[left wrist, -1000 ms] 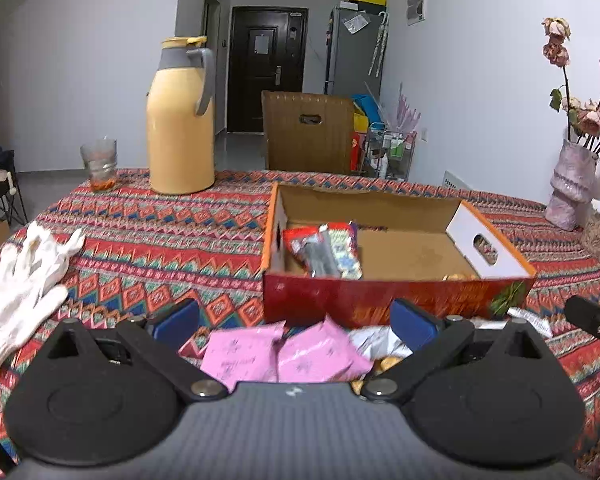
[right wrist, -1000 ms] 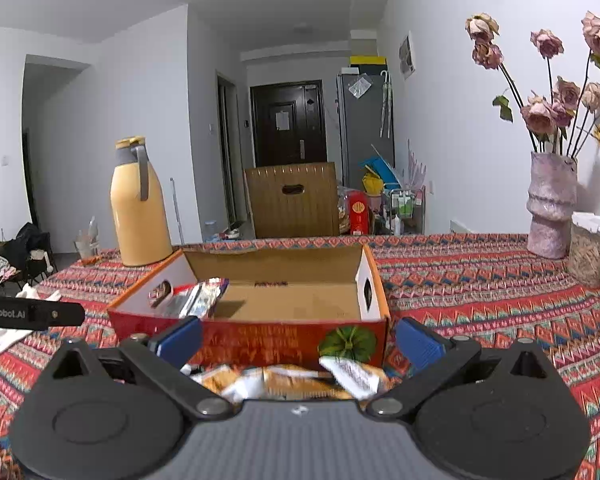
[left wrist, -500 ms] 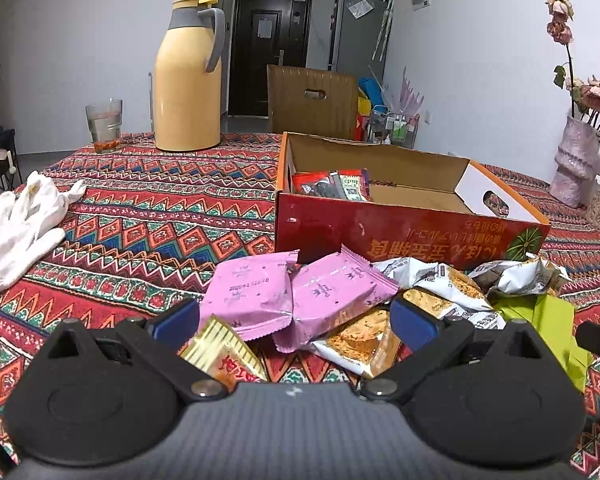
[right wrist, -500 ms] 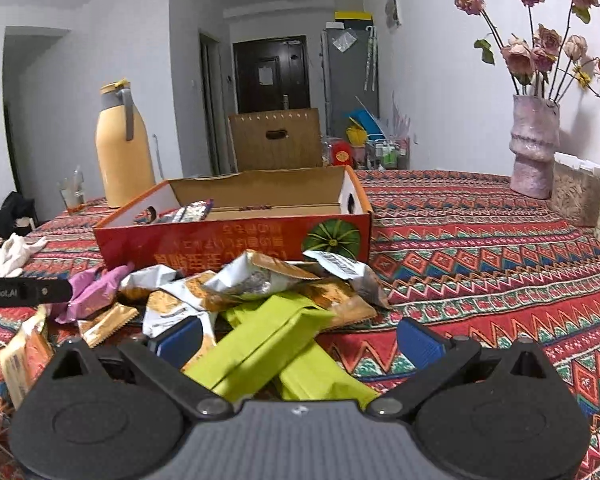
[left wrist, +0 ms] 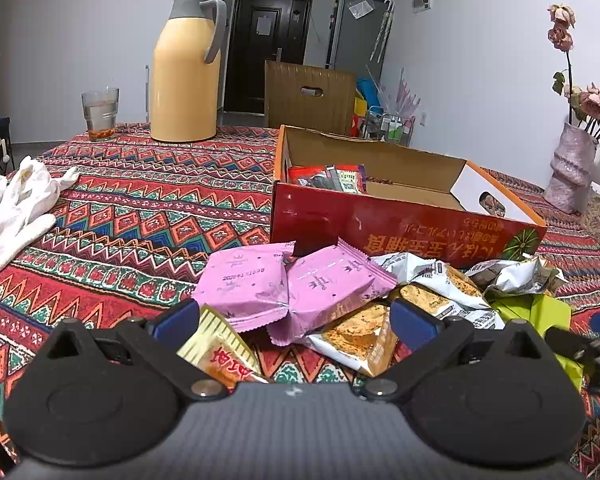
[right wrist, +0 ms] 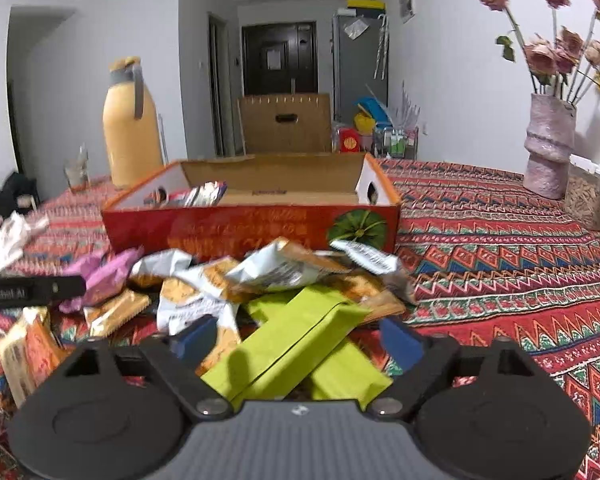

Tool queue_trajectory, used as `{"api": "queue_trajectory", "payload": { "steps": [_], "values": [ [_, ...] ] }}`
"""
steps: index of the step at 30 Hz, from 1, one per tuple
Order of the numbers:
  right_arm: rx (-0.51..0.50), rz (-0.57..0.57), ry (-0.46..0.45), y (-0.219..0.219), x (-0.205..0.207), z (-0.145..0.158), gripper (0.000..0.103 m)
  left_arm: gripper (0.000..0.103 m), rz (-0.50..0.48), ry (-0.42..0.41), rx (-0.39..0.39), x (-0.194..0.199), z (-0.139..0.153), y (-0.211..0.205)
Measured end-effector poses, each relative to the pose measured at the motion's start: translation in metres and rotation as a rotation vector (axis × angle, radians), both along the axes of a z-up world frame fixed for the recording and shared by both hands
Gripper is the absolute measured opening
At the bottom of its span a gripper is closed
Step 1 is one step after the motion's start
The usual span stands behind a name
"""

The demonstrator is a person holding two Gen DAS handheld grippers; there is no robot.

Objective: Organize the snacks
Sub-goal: 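Move back to the pile and grasp the lime-green bar with the right gripper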

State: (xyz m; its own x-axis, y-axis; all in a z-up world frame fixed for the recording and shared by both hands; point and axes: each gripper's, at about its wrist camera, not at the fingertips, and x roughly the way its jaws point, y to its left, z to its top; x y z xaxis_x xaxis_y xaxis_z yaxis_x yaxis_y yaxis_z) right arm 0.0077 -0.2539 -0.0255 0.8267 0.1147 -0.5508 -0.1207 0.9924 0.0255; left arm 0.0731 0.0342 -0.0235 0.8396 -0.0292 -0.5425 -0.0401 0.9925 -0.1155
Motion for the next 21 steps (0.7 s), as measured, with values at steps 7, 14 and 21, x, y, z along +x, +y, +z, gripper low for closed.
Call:
{"api": "queue_trajectory", "payload": {
  "steps": [7,14,21],
  "values": [
    [-0.079,-0.019,0.055,0.027,-0.002,-0.007,0.064,0.103,-0.013,0.006,-0.025,-0.001,-0.001,0.003],
    [-0.176,-0.015,0.083,0.047,0.000,-0.014,0.057,0.103,-0.023,0.021,-0.045,-0.002,-0.002,0.006],
    [-0.180,-0.005,0.121,0.047,-0.005,-0.015,0.040,0.103,-0.031,0.025,-0.048,-0.003,-0.003,0.006]
  ]
}}
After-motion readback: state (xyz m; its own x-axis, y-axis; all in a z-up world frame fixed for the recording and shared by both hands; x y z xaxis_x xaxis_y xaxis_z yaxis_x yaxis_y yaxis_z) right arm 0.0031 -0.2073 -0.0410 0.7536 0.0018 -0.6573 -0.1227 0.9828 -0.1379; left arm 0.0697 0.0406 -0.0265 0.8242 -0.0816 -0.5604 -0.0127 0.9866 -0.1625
